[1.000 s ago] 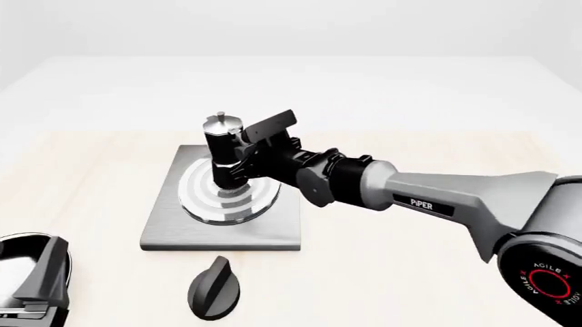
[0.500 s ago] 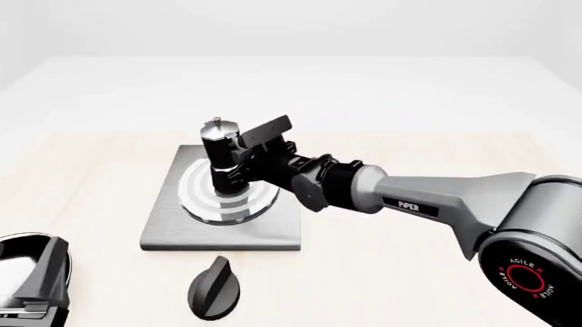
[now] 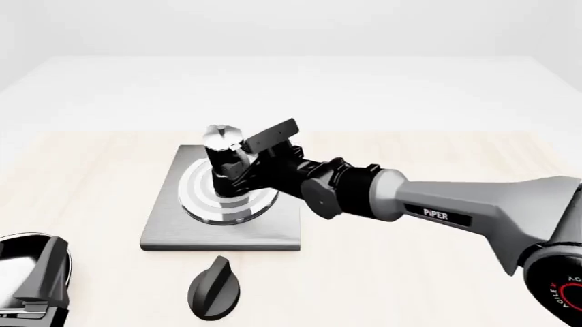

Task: Turn on the stove and put the moka pot on it.

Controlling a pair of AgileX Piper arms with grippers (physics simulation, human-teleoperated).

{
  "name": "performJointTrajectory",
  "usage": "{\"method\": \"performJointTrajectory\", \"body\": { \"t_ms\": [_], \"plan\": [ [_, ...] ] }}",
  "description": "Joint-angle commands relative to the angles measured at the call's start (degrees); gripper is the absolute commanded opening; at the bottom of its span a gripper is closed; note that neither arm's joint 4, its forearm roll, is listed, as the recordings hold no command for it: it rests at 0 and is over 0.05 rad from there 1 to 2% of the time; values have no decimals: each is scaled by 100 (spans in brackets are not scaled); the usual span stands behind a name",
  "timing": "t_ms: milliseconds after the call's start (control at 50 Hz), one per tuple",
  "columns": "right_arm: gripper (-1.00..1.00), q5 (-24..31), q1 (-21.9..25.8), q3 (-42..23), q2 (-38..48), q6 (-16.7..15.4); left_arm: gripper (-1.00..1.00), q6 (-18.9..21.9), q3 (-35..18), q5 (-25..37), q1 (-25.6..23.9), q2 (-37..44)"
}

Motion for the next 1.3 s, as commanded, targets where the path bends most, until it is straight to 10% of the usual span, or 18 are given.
{"method": "performJointTrajectory", "body": {
  "t_ms": [20, 780, 1120, 1300],
  "plan": [
    [100, 202, 52, 554, -787, -145, 100, 0, -1, -68, -9, 0],
    [100, 1325, 156, 2321, -4326, -51, 100, -94, -2, -303, 39, 0],
    [100, 1898, -374, 2720, -5606, -67, 100, -127, -2, -215, -1, 0],
    [100, 1095, -1221, 3414, -6888, -405, 100, -135, -3, -123, -62, 0]
  ]
}}
